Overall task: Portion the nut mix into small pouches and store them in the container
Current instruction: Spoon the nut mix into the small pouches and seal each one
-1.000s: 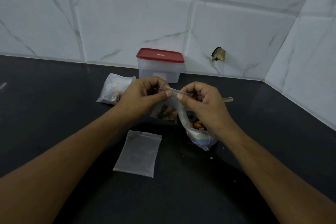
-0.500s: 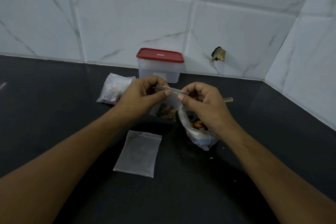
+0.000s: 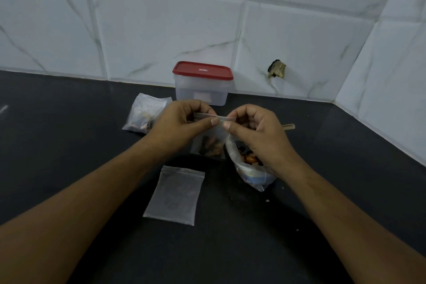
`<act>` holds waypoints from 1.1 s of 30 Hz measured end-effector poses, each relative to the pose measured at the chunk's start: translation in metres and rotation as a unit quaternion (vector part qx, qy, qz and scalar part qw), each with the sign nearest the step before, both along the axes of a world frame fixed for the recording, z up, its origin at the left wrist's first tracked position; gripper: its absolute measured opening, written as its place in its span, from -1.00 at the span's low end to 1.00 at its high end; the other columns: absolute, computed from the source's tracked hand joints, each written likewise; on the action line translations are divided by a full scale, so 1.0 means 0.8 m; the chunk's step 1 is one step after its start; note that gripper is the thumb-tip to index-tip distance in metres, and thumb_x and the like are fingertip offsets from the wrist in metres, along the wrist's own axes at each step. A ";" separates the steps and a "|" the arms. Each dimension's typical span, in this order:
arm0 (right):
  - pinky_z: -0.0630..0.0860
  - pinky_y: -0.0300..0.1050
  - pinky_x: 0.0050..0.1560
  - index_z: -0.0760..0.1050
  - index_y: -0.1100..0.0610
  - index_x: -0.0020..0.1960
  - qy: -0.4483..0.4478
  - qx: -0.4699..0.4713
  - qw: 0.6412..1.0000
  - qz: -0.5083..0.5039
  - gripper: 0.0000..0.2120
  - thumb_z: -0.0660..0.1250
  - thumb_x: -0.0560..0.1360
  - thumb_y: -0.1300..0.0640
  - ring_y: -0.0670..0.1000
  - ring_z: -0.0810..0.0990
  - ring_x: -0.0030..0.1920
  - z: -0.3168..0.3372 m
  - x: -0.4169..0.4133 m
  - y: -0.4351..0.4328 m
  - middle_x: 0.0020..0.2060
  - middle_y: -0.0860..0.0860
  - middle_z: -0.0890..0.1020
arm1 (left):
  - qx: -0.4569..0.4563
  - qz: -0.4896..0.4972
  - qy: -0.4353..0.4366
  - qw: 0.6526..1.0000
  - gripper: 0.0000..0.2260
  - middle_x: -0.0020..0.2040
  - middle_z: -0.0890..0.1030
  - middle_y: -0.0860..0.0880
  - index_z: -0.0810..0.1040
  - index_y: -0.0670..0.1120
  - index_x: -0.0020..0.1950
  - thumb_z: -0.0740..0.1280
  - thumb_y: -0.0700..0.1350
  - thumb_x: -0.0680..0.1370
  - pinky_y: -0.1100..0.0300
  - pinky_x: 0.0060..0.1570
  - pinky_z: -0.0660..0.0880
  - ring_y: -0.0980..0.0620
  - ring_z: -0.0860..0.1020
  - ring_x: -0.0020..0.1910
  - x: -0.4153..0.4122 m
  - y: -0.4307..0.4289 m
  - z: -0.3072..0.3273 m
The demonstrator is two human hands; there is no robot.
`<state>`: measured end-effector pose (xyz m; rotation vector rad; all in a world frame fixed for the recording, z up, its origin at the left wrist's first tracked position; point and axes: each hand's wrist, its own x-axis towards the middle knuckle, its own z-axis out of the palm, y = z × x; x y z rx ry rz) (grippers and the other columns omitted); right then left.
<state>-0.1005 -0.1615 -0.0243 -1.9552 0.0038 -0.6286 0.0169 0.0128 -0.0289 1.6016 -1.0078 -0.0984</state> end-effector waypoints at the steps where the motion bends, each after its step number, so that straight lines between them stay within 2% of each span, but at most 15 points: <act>1: 0.60 -0.19 -0.11 0.65 0.09 -0.04 -0.001 -0.001 1.000 -0.003 -0.95 0.49 0.55 0.21 -0.06 0.66 -0.16 0.000 0.000 0.000 -0.17 0.04 0.72 | -0.002 0.003 0.001 1.000 -0.93 -0.07 0.71 -0.06 0.66 -0.15 0.01 0.45 -0.17 0.57 0.18 0.00 0.62 0.03 0.68 -0.03 0.000 0.000 0.000; 8: 0.58 -0.20 -0.13 0.66 0.10 -0.06 -0.001 -0.013 1.000 -0.015 -0.95 0.48 0.55 0.23 -0.08 0.63 -0.19 0.001 -0.001 -0.003 -0.19 0.03 0.71 | 0.006 -0.010 0.013 1.000 -0.85 -0.01 0.73 -0.03 0.68 -0.14 0.08 0.47 -0.16 0.53 0.20 0.02 0.63 0.07 0.69 0.02 -0.005 0.000 0.002; 11: 0.57 -0.21 -0.12 0.67 0.11 -0.05 -0.001 -0.013 1.000 0.007 -0.97 0.49 0.54 0.22 -0.08 0.62 -0.19 0.000 -0.001 -0.002 -0.19 0.05 0.71 | 0.012 -0.012 -0.004 1.000 -0.89 -0.04 0.73 -0.03 0.69 -0.14 0.05 0.45 -0.17 0.55 0.20 0.02 0.62 0.07 0.69 0.00 -0.006 0.001 0.002; 15: 0.57 -0.22 -0.10 0.66 0.13 -0.02 -0.004 -0.005 1.000 0.024 -0.96 0.49 0.55 0.23 -0.07 0.64 -0.16 0.001 -0.002 0.001 -0.14 0.06 0.72 | 0.008 -0.019 0.011 1.000 -0.90 -0.04 0.72 -0.08 0.68 -0.16 0.04 0.43 -0.18 0.57 0.11 0.07 0.64 0.00 0.69 0.02 -0.003 0.002 0.002; 19: 0.56 -0.19 -0.13 0.66 0.10 -0.05 -0.003 -0.020 1.000 0.008 -0.95 0.47 0.56 0.23 -0.07 0.60 -0.20 0.000 0.000 0.001 -0.18 0.05 0.70 | 0.007 -0.021 0.003 1.000 -0.90 -0.05 0.73 -0.06 0.68 -0.15 0.04 0.44 -0.16 0.56 0.15 0.05 0.64 0.02 0.69 0.00 -0.007 0.000 0.002; 21: 0.59 -0.13 -0.13 0.66 0.09 -0.06 -0.005 -0.018 1.000 -0.006 -0.94 0.46 0.56 0.23 -0.06 0.61 -0.20 0.001 0.000 -0.001 -0.21 0.03 0.69 | 0.003 -0.010 0.014 1.000 -0.88 -0.02 0.73 -0.04 0.69 -0.14 0.04 0.46 -0.15 0.54 0.11 0.08 0.64 0.04 0.69 0.04 -0.004 0.000 0.001; 24: 0.66 0.05 -0.01 0.65 0.10 -0.04 0.006 -0.018 1.000 -0.025 -0.95 0.44 0.57 0.22 -0.01 0.66 -0.15 0.003 -0.001 -0.005 -0.16 0.05 0.71 | -0.002 0.016 0.042 0.999 -0.90 -0.02 0.72 -0.05 0.68 -0.15 -0.01 0.47 -0.15 0.53 0.02 0.13 0.63 0.03 0.68 0.05 0.003 0.003 0.001; 27: 0.67 0.13 0.04 0.63 0.10 -0.02 0.015 -0.026 0.999 -0.031 -0.97 0.44 0.58 0.20 0.11 0.68 -0.10 0.003 -0.002 -0.006 -0.13 0.06 0.71 | -0.011 0.018 0.057 0.998 -0.93 -0.05 0.73 -0.07 0.66 -0.18 -0.06 0.47 -0.18 0.52 0.05 0.11 0.64 0.02 0.69 0.02 0.004 0.005 0.002; 29: 0.69 0.10 0.03 0.61 0.09 0.05 0.018 -0.020 1.000 -0.016 -0.91 0.46 0.57 0.20 0.11 0.69 -0.08 0.004 -0.003 -0.004 -0.08 0.09 0.70 | -0.022 0.009 0.061 0.998 -0.95 -0.07 0.72 -0.09 0.66 -0.18 -0.10 0.47 -0.20 0.52 0.09 0.07 0.64 -0.01 0.69 0.00 0.002 0.005 0.003; 31: 0.68 -0.05 -0.01 0.61 0.09 0.12 0.011 -0.022 1.000 0.005 -0.85 0.48 0.56 0.20 0.02 0.69 -0.08 0.005 -0.004 -0.001 -0.04 0.06 0.70 | -0.030 -0.012 0.055 0.998 -0.94 -0.09 0.72 -0.12 0.65 -0.21 -0.09 0.47 -0.22 0.52 0.13 0.03 0.63 -0.03 0.69 -0.03 0.002 0.003 0.002; 33: 0.63 -0.18 -0.04 0.64 0.11 0.08 0.002 -0.041 0.999 0.018 -0.90 0.46 0.57 0.22 -0.06 0.67 -0.07 0.005 -0.004 0.003 -0.07 -0.01 0.70 | -0.026 -0.029 0.045 0.998 -0.90 -0.09 0.72 -0.13 0.65 -0.27 -0.05 0.47 -0.22 0.53 0.14 0.02 0.63 -0.05 0.70 -0.02 0.000 0.002 0.001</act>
